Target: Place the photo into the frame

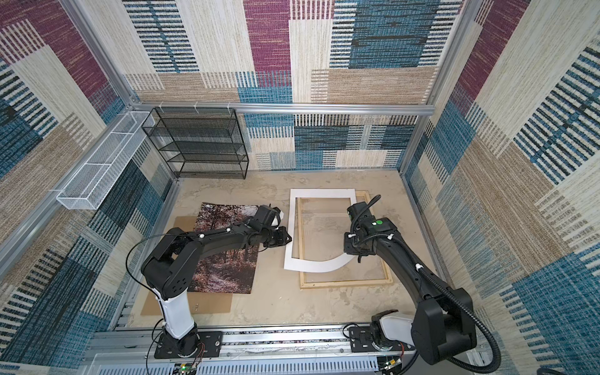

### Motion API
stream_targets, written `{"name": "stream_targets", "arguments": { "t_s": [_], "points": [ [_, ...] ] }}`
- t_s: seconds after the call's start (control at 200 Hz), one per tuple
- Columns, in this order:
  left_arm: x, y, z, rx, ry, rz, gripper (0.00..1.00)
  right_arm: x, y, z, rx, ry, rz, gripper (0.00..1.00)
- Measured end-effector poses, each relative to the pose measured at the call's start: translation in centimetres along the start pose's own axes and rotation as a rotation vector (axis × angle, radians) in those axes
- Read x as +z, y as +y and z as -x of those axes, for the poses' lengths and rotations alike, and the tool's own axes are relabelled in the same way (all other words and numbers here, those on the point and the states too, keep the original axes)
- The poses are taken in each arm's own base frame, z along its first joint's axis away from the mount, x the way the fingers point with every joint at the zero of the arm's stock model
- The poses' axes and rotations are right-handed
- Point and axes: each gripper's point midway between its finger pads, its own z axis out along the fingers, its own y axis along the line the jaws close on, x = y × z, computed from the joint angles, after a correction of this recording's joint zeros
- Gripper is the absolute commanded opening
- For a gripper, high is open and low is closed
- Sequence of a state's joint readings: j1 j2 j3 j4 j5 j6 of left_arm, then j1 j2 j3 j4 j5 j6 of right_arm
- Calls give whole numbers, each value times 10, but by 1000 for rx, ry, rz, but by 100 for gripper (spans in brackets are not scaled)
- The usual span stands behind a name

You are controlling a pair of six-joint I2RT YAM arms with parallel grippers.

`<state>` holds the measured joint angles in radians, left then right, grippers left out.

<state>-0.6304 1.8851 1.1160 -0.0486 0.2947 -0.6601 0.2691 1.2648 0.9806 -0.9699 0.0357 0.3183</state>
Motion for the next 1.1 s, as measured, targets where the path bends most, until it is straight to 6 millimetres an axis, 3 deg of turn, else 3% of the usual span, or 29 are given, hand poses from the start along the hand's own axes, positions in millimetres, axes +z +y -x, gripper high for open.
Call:
{"name": "stream_targets", "arguments": {
  "t_s": [0.24, 0.656, 0.796, 0.951, 1.102],
  "points": [
    [-4, -5, -6, -4, 9, -28, 1, 0, -2, 1, 8, -5, -11, 54],
    [-6, -18, -19, -29, 16, -55, 0, -10, -18, 12, 57, -57, -102, 72],
    [-6, -22, -22, -26, 23, -64, 0, -28, -28, 21, 98, -128, -126, 86],
    [-8, -27, -26, -18, 33, -79, 0, -55, -40, 31, 148, -224, -129, 87],
    [-9, -31, -30, -13, 39, -87, 0, -65, -41, 40, 159, -261, -127, 87]
  ]
}}
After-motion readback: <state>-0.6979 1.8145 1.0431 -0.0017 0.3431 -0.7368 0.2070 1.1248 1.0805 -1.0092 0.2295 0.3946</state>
